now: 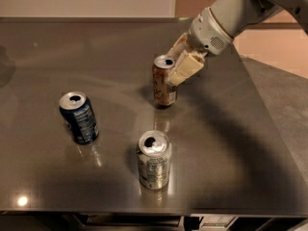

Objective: Move orange can near 7up can

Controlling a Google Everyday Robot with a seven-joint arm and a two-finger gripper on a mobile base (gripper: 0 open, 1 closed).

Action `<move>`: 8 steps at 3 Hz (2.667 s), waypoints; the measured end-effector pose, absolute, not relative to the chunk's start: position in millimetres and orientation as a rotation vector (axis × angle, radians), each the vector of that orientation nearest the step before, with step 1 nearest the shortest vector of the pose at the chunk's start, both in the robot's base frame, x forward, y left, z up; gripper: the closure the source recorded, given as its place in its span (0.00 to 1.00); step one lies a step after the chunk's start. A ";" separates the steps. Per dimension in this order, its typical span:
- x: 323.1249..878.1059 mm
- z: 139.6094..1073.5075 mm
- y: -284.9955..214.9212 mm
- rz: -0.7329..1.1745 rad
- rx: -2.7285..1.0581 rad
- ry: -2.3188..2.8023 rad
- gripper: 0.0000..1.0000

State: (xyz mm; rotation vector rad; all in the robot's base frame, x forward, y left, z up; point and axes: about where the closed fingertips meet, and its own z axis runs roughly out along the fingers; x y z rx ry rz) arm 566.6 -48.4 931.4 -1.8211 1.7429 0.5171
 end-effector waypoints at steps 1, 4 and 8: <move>541.9 930.1 -74.4 0.577 -1.870 1.696 1.00; 454.3 918.2 -111.3 0.631 -2.123 1.385 1.00; 423.7 901.8 -93.9 0.717 -2.209 1.225 0.36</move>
Offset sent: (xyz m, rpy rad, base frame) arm -0.0989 -0.0865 -0.0008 0.0458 -0.0085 0.2916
